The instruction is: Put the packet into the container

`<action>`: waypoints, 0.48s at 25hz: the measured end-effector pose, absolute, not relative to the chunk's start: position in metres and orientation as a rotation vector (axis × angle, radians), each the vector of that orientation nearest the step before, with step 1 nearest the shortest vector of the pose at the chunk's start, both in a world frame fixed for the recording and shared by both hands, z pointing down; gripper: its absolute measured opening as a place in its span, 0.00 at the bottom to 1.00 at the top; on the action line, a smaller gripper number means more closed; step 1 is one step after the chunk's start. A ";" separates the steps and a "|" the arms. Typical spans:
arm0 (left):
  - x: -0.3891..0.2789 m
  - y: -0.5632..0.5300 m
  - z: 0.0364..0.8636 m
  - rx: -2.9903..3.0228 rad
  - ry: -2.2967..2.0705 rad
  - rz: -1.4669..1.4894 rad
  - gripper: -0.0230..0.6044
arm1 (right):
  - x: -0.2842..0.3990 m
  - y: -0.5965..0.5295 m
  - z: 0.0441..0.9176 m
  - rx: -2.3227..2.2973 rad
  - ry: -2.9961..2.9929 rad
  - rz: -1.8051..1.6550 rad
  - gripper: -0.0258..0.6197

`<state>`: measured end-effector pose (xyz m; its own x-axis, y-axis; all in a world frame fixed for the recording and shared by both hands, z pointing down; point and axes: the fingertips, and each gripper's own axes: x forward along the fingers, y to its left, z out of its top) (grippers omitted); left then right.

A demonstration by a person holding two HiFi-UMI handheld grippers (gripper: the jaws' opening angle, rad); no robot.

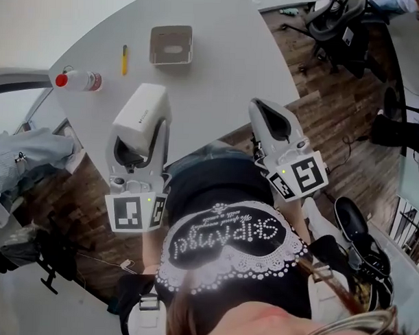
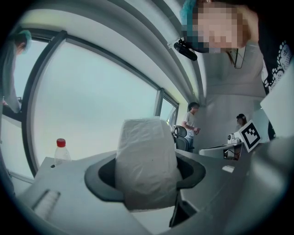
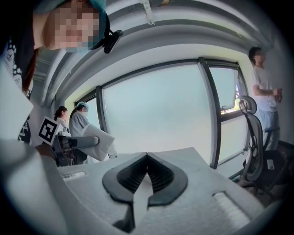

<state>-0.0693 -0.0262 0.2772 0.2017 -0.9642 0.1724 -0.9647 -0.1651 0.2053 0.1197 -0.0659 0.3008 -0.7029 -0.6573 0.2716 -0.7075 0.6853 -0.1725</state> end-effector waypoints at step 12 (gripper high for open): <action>-0.112 -0.006 0.284 2.136 -1.892 -0.006 0.49 | 0.141 -0.061 0.303 1.250 -2.610 0.376 0.04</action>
<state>-0.1118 -0.0059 0.2844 0.1389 -0.9729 0.1848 -0.9716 -0.0978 0.2154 0.1406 -0.0611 0.3029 -0.6127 -0.7281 0.3074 -0.7853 0.6047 -0.1329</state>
